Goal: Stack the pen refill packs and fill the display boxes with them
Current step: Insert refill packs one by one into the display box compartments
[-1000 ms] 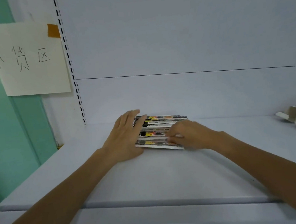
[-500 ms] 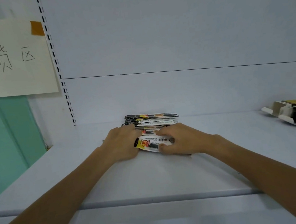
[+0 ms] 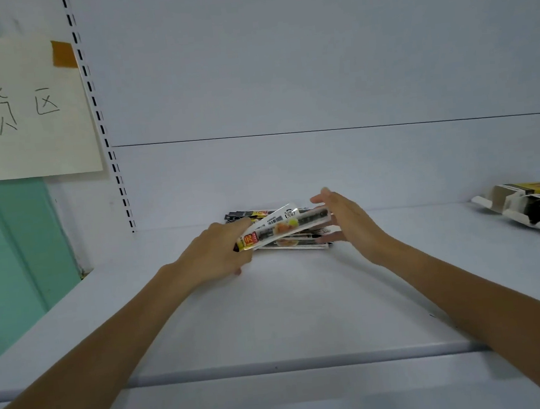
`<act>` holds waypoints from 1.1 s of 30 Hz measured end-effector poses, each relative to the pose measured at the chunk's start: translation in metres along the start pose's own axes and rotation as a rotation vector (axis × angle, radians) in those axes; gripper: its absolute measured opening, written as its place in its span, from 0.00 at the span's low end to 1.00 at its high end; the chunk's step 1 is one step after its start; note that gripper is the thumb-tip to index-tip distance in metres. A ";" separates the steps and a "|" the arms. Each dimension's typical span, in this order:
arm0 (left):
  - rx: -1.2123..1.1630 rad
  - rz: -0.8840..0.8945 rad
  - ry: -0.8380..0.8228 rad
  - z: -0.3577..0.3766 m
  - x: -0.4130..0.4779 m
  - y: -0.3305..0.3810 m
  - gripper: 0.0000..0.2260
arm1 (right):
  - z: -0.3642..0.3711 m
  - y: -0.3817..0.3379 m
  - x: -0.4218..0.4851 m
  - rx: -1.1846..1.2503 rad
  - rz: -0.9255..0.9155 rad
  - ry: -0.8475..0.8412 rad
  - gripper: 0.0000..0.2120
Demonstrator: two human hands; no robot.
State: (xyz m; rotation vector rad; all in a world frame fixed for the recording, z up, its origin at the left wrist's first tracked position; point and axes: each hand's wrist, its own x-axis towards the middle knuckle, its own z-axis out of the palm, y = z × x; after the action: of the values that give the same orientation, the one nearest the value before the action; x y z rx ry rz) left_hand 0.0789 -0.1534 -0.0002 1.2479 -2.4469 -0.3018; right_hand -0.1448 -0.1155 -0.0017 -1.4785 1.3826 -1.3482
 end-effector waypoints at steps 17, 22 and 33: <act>-0.093 0.070 -0.092 0.016 0.020 0.015 0.24 | 0.002 0.007 0.001 -0.287 -0.206 -0.126 0.08; 0.146 -0.011 0.020 0.011 0.016 0.016 0.20 | 0.002 0.009 0.003 -0.260 -0.236 -0.096 0.13; -0.003 -0.004 0.069 0.013 0.016 0.006 0.29 | -0.004 0.013 0.008 -0.076 -0.067 -0.109 0.19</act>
State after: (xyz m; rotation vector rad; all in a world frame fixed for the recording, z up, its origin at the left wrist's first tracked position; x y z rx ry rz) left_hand 0.0601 -0.1627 -0.0060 1.2418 -2.3852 -0.2589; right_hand -0.1533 -0.1249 -0.0118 -1.6370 1.3391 -1.2484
